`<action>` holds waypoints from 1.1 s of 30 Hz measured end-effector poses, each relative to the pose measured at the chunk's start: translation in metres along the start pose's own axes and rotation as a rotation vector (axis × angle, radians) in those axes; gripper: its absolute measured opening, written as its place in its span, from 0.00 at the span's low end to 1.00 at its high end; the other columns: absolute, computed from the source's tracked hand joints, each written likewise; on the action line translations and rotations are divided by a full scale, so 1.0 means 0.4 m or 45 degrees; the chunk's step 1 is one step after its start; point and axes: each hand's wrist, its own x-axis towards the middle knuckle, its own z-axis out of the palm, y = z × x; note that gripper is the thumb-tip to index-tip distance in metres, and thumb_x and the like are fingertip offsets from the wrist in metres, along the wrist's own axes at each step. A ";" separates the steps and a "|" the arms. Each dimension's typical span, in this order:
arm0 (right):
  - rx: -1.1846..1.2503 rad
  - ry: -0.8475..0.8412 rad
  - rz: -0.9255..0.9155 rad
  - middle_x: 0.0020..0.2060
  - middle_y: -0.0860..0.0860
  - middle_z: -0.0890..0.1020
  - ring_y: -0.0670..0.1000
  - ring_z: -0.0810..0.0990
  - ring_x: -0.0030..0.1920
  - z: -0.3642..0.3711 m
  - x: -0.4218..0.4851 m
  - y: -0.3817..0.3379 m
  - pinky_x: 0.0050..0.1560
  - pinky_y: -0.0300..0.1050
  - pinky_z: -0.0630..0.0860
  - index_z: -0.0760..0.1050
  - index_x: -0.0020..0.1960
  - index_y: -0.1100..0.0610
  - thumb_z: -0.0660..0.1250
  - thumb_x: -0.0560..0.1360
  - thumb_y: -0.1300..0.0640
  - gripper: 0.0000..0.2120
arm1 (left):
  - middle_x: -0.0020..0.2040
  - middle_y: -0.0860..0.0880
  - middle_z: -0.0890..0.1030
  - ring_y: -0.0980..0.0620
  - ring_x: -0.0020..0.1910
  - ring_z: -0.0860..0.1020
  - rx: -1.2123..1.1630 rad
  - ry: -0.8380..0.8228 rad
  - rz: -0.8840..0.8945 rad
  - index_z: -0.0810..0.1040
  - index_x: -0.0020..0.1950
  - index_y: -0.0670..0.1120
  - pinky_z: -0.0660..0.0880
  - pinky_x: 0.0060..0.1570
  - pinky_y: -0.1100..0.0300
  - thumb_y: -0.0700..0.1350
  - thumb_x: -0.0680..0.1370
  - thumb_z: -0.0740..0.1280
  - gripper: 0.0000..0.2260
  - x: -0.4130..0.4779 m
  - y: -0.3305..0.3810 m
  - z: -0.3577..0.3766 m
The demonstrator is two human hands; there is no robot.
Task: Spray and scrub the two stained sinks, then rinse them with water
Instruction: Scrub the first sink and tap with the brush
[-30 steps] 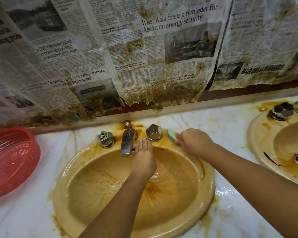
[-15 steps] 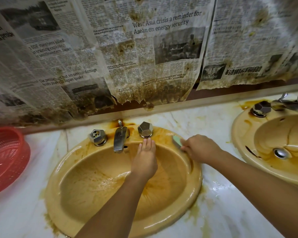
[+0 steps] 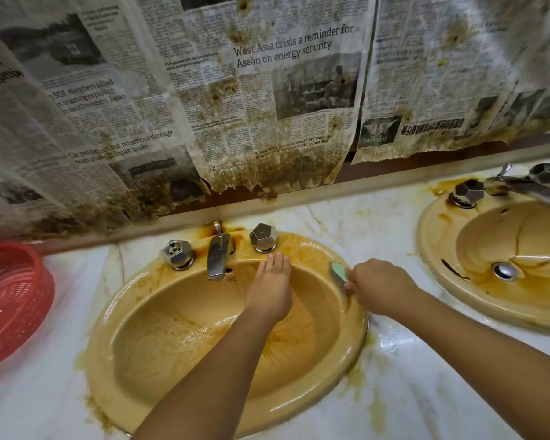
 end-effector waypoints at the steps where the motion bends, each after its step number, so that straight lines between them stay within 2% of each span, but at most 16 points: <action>1: -0.002 0.013 0.009 0.52 0.53 0.78 0.57 0.80 0.54 0.010 -0.012 -0.011 0.44 0.47 0.69 0.76 0.60 0.53 0.57 0.85 0.47 0.14 | 0.84 0.45 0.47 0.45 0.83 0.45 -0.002 -0.010 0.009 0.47 0.84 0.44 0.45 0.81 0.52 0.39 0.85 0.55 0.29 0.001 0.004 -0.001; 5: 0.050 -0.019 0.038 0.46 0.52 0.73 0.57 0.79 0.52 0.027 -0.054 -0.006 0.45 0.46 0.69 0.76 0.60 0.54 0.57 0.85 0.46 0.14 | 0.85 0.45 0.48 0.46 0.83 0.45 0.033 -0.053 0.100 0.47 0.84 0.44 0.45 0.81 0.51 0.38 0.84 0.56 0.30 0.001 0.015 0.011; 9: 0.085 0.027 0.082 0.46 0.52 0.75 0.57 0.80 0.53 0.032 -0.075 -0.006 0.45 0.46 0.69 0.76 0.60 0.53 0.57 0.85 0.46 0.14 | 0.84 0.45 0.48 0.46 0.83 0.45 0.019 -0.055 0.121 0.47 0.84 0.44 0.46 0.81 0.51 0.38 0.84 0.56 0.31 -0.004 0.016 0.016; 11: 0.122 0.002 0.094 0.46 0.52 0.76 0.57 0.78 0.50 0.047 -0.093 -0.013 0.44 0.46 0.69 0.76 0.58 0.54 0.58 0.85 0.47 0.13 | 0.85 0.46 0.49 0.47 0.83 0.46 0.004 -0.073 0.155 0.48 0.84 0.45 0.46 0.81 0.51 0.38 0.84 0.56 0.30 -0.012 0.013 0.015; 14: 0.155 -0.038 0.102 0.40 0.50 0.71 0.55 0.74 0.44 0.058 -0.118 -0.014 0.42 0.45 0.69 0.77 0.54 0.55 0.59 0.84 0.48 0.13 | 0.85 0.47 0.49 0.48 0.83 0.46 -0.025 -0.091 0.186 0.48 0.84 0.45 0.47 0.81 0.51 0.38 0.84 0.57 0.30 -0.026 0.008 0.017; 18: 0.205 0.091 0.133 0.38 0.49 0.69 0.55 0.72 0.42 0.066 -0.111 -0.036 0.41 0.46 0.69 0.75 0.59 0.54 0.57 0.85 0.48 0.13 | 0.85 0.48 0.48 0.49 0.83 0.49 -0.118 -0.085 0.176 0.50 0.84 0.46 0.48 0.81 0.53 0.38 0.84 0.57 0.29 -0.036 0.012 0.018; 22: 0.257 0.080 0.162 0.37 0.47 0.68 0.54 0.73 0.42 0.078 -0.137 -0.045 0.37 0.45 0.67 0.76 0.55 0.53 0.58 0.85 0.47 0.13 | 0.83 0.49 0.57 0.49 0.82 0.55 -0.268 -0.119 0.154 0.56 0.84 0.48 0.50 0.79 0.57 0.41 0.85 0.58 0.27 -0.066 0.007 0.016; 24: 0.303 0.078 0.111 0.37 0.46 0.70 0.54 0.73 0.41 0.080 -0.155 -0.056 0.38 0.45 0.68 0.79 0.54 0.52 0.59 0.84 0.45 0.14 | 0.81 0.50 0.64 0.47 0.79 0.62 -0.376 -0.108 0.095 0.60 0.83 0.50 0.58 0.77 0.57 0.44 0.85 0.60 0.25 -0.086 0.003 0.016; 26: 0.424 0.098 0.049 0.40 0.48 0.78 0.54 0.77 0.44 0.085 -0.162 -0.086 0.42 0.46 0.74 0.81 0.57 0.49 0.60 0.84 0.43 0.14 | 0.77 0.50 0.71 0.47 0.75 0.69 -0.545 -0.097 -0.001 0.64 0.81 0.52 0.67 0.72 0.57 0.47 0.85 0.62 0.24 -0.102 0.005 0.011; 27: 0.510 0.110 0.033 0.42 0.49 0.81 0.54 0.80 0.45 0.094 -0.160 -0.102 0.44 0.48 0.77 0.82 0.58 0.49 0.61 0.83 0.42 0.15 | 0.75 0.50 0.74 0.48 0.73 0.72 -0.658 -0.103 -0.062 0.65 0.81 0.52 0.69 0.70 0.57 0.48 0.85 0.62 0.23 -0.107 0.006 0.008; 29: 0.686 0.160 0.025 0.38 0.49 0.83 0.50 0.82 0.41 0.114 -0.150 -0.133 0.44 0.47 0.80 0.84 0.59 0.47 0.62 0.82 0.40 0.17 | 0.70 0.50 0.79 0.50 0.69 0.77 -0.930 -0.113 -0.200 0.71 0.78 0.52 0.72 0.69 0.55 0.50 0.85 0.62 0.20 -0.115 0.000 0.006; 31: 0.804 0.225 -0.006 0.34 0.48 0.84 0.47 0.80 0.35 0.125 -0.141 -0.160 0.40 0.46 0.79 0.85 0.56 0.45 0.63 0.82 0.39 0.15 | 0.61 0.51 0.84 0.52 0.60 0.82 -1.198 -0.124 -0.313 0.79 0.70 0.53 0.76 0.65 0.46 0.53 0.86 0.60 0.16 -0.135 -0.007 0.004; 33: 0.894 0.254 -0.054 0.35 0.49 0.85 0.47 0.81 0.36 0.130 -0.133 -0.188 0.42 0.50 0.78 0.86 0.52 0.44 0.63 0.82 0.41 0.14 | 0.53 0.51 0.86 0.51 0.53 0.85 -1.494 -0.192 -0.424 0.83 0.62 0.51 0.79 0.62 0.44 0.56 0.86 0.57 0.17 -0.166 -0.009 -0.013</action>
